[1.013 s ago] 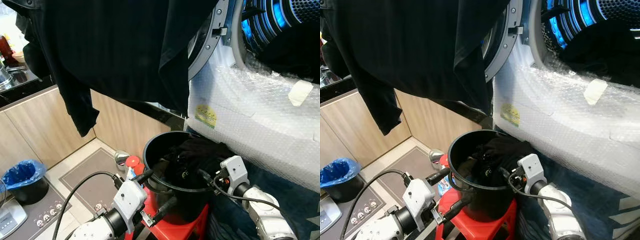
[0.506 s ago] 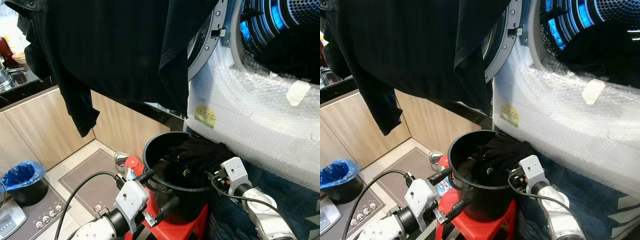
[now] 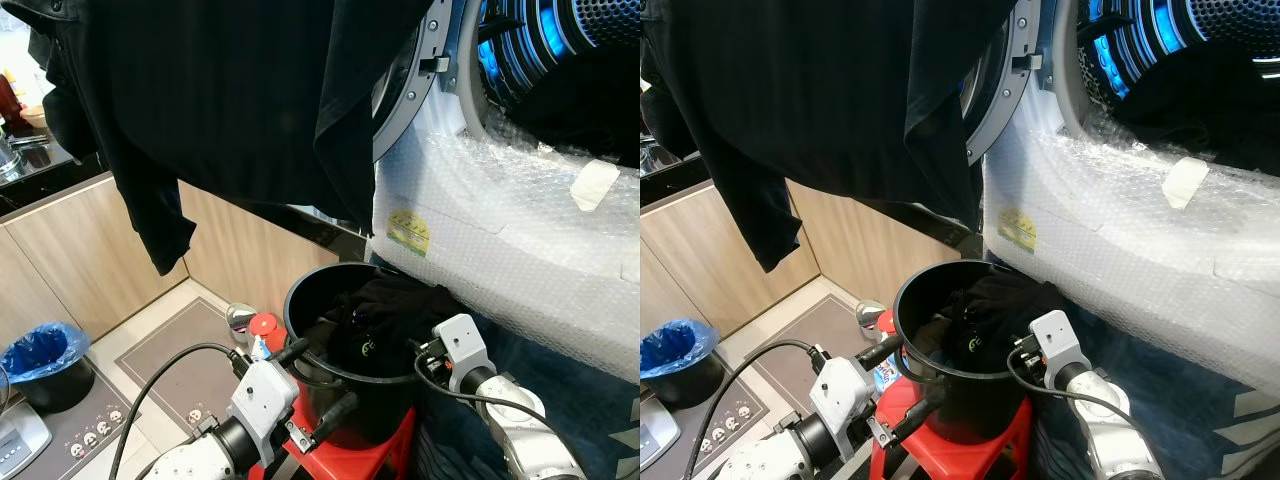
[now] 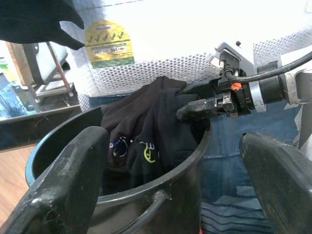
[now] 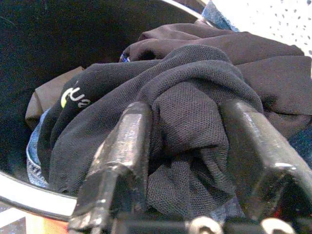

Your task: Clothes washing

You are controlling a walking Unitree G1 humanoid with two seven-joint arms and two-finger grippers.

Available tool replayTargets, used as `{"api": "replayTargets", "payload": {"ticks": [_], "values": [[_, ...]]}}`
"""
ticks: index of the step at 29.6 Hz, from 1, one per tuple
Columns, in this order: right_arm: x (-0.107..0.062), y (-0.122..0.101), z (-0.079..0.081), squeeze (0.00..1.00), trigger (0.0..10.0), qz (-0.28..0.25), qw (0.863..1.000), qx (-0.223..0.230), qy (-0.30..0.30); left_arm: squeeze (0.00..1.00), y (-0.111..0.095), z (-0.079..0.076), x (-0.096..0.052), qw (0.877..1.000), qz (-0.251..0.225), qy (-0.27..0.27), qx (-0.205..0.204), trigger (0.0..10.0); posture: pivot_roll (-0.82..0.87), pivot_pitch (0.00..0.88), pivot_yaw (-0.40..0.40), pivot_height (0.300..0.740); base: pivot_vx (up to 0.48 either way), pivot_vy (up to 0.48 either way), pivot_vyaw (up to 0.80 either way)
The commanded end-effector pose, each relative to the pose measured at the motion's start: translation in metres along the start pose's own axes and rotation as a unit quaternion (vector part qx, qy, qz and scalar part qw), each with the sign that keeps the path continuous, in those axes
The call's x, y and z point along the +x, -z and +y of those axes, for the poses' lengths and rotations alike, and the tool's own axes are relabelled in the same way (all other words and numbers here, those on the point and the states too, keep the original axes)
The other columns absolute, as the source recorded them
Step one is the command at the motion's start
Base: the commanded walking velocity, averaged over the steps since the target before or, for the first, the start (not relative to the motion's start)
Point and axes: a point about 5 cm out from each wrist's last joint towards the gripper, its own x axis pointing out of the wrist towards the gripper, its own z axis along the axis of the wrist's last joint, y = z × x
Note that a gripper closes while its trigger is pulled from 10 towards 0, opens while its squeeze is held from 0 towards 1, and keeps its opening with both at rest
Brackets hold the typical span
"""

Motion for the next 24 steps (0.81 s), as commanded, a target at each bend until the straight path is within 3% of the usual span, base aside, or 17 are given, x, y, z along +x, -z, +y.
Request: {"api": "replayTargets", "payload": {"ticks": [1, 11, 24], "values": [[0.000, -0.001, 0.007, 0.00, 0.0, -0.002, 1.000, 0.004, -0.012, 0.00, 0.001, 0.001, 0.001, 1.000, 0.003, 0.000, -0.004, 10.0, -0.07, 0.055, 0.047, 0.740, 0.000, 0.000, 0.00], [-0.002, -0.005, 0.014, 0.00, 0.0, -0.017, 0.999, 0.000, -0.032, 0.00, 0.001, 0.001, 0.003, 1.000, 0.001, 0.000, -0.005, 10.0, -0.08, 0.047, 0.046, 0.740, 0.000, 0.000, 0.00], [-0.015, -0.017, 0.025, 0.00, 0.0, -0.062, 0.992, -0.006, -0.111, 0.00, 0.001, 0.000, 0.005, 1.000, 0.000, 0.004, -0.005, 10.0, -0.08, 0.032, 0.041, 0.740, 0.000, 0.000, 0.00]]}}
